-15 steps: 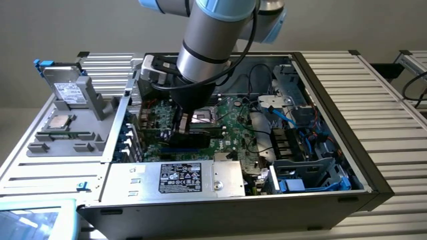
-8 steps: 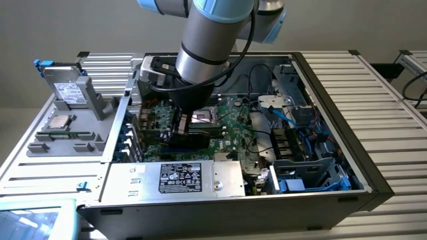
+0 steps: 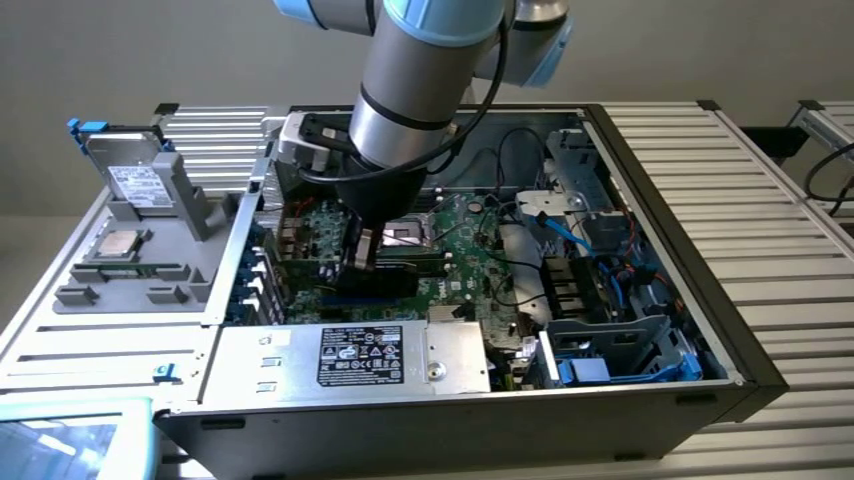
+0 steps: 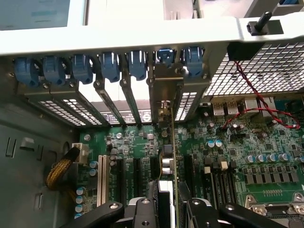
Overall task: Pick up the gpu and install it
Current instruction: 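Pick up the gpu and move the gpu toward the slot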
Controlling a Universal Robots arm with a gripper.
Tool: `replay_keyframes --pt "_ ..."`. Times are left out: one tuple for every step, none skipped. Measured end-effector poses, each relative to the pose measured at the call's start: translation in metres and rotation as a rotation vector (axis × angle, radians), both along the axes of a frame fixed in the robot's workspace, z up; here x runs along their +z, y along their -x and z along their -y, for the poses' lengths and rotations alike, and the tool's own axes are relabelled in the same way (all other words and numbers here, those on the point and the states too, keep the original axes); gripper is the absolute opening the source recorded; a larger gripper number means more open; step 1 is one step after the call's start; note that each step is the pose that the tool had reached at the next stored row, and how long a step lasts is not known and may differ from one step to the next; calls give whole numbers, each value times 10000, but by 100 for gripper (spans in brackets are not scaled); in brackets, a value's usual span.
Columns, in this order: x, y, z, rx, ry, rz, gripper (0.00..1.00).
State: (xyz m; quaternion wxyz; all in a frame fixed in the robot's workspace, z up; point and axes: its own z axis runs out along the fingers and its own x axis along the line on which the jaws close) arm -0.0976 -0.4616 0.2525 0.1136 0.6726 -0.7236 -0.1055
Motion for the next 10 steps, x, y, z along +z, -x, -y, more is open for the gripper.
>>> replay_keyframes --pt "0 0 -1 0 0 0 28" --pt "0 0 -1 0 0 4 28" --pt "0 1 -4 -1 1 5 28" --pt "0 0 -4 0 1 5 28" --pt "0 0 -4 -1 1 5 28" --pt "0 -1 -4 -3 1 5 28" --pt "1 -5 -4 -3 1 5 28" --pt "1 -10 -4 -5 1 4 28" --pt "0 -17 -4 -6 1 5 28" --pt "0 -22 -3 -7 1 5 28"
